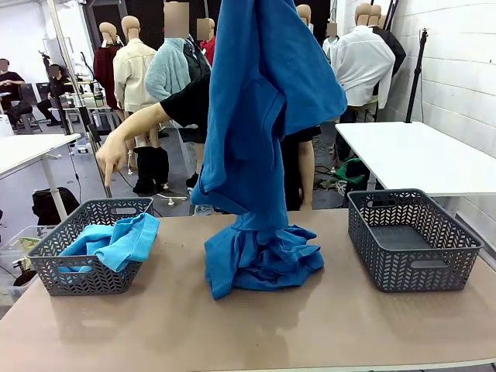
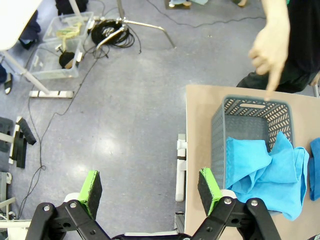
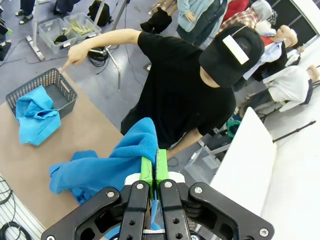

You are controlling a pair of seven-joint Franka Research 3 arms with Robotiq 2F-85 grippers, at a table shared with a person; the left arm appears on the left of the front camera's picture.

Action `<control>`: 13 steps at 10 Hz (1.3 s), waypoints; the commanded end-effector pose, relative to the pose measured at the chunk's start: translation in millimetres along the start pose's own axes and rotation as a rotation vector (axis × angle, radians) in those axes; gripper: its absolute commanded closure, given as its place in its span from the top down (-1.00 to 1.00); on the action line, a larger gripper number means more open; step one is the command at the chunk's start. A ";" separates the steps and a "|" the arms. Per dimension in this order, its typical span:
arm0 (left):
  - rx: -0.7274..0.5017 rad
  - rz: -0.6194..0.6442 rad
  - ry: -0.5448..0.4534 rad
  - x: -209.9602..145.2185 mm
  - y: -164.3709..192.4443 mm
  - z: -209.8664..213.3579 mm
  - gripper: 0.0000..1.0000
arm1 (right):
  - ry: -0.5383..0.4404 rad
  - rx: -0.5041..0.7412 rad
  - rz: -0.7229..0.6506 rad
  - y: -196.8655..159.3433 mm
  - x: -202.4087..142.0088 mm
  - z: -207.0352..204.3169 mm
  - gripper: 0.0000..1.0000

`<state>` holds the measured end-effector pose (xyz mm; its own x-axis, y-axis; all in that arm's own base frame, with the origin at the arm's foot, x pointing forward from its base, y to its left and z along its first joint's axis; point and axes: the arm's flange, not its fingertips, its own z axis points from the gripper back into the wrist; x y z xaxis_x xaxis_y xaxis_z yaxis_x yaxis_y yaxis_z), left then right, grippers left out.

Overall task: Sort the tops and bottoms.
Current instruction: Sort the clothes according to human instructions.

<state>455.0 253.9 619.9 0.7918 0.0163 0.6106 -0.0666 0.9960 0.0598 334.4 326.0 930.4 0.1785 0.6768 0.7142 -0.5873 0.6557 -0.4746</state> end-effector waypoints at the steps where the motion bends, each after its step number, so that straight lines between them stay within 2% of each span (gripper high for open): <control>1: 0.010 -0.014 0.006 -2.0 1.7 0.7 1.00 | -0.005 -0.006 0.014 -2.1 -0.5 2.5 -1.00; 13: 0.010 -0.014 0.006 -2.0 1.7 0.7 1.00 | -0.005 -0.006 0.014 -2.1 -0.5 2.5 -1.00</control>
<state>455.0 253.9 619.9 0.7918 0.0163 0.6106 -0.0666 0.9960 0.0598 334.4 326.0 930.4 0.1784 0.6768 0.7142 -0.5873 0.6556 -0.4746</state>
